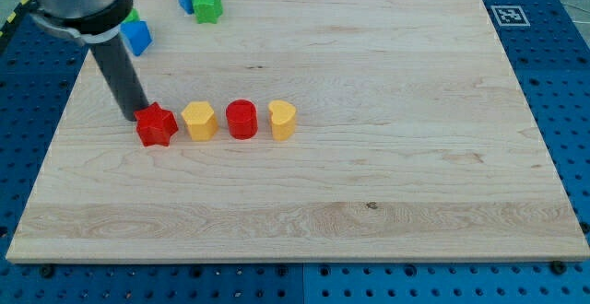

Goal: Move your arm left to the green circle

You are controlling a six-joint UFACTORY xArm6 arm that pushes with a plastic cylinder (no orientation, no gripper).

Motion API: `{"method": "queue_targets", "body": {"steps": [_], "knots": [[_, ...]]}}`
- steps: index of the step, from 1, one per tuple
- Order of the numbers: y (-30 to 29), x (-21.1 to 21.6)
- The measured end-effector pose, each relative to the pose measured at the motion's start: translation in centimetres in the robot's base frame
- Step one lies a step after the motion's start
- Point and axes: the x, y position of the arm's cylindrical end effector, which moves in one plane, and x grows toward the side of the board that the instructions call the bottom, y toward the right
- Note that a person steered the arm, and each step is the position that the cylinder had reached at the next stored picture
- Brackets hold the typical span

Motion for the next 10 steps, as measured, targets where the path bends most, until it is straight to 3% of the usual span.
{"method": "queue_targets", "body": {"steps": [4, 9, 10], "knots": [[-7.6, -9.7], [-9.4, -11.7], [-9.4, -16.3]]}}
